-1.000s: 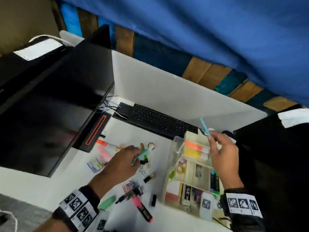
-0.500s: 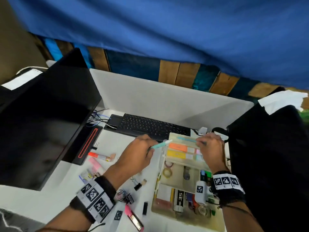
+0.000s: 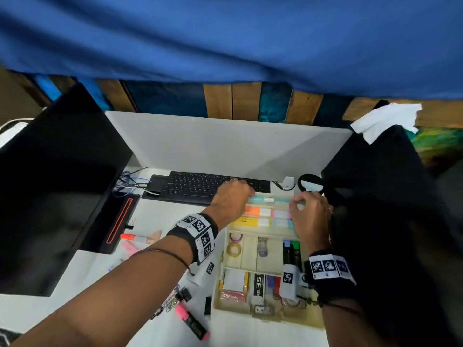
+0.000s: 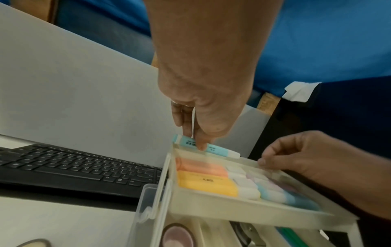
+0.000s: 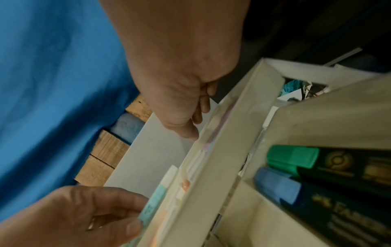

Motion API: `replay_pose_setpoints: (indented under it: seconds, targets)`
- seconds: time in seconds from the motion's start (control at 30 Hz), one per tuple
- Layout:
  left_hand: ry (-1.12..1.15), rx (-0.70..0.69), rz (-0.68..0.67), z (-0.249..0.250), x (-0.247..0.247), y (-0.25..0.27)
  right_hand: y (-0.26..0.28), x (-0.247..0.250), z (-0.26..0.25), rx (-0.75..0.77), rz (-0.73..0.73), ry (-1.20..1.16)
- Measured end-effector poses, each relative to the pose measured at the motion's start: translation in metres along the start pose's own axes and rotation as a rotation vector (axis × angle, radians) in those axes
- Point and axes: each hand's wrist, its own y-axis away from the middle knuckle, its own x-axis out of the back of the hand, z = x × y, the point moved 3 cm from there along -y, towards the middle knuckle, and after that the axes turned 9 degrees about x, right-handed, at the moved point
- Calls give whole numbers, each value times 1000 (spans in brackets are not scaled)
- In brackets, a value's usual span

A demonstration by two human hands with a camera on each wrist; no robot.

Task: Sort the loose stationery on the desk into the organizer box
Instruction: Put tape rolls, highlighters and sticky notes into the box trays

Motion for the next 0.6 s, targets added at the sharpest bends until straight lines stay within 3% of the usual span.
replay_pose_setpoints:
  seconds: [0.43, 0.6]
  targets:
    - [-57, -87, -24, 1, -13, -2, 19, 15, -17, -40, -6, -120]
    - [94, -42, 91, -31, -18, 19, 23, 12, -50, 92, 0, -100]
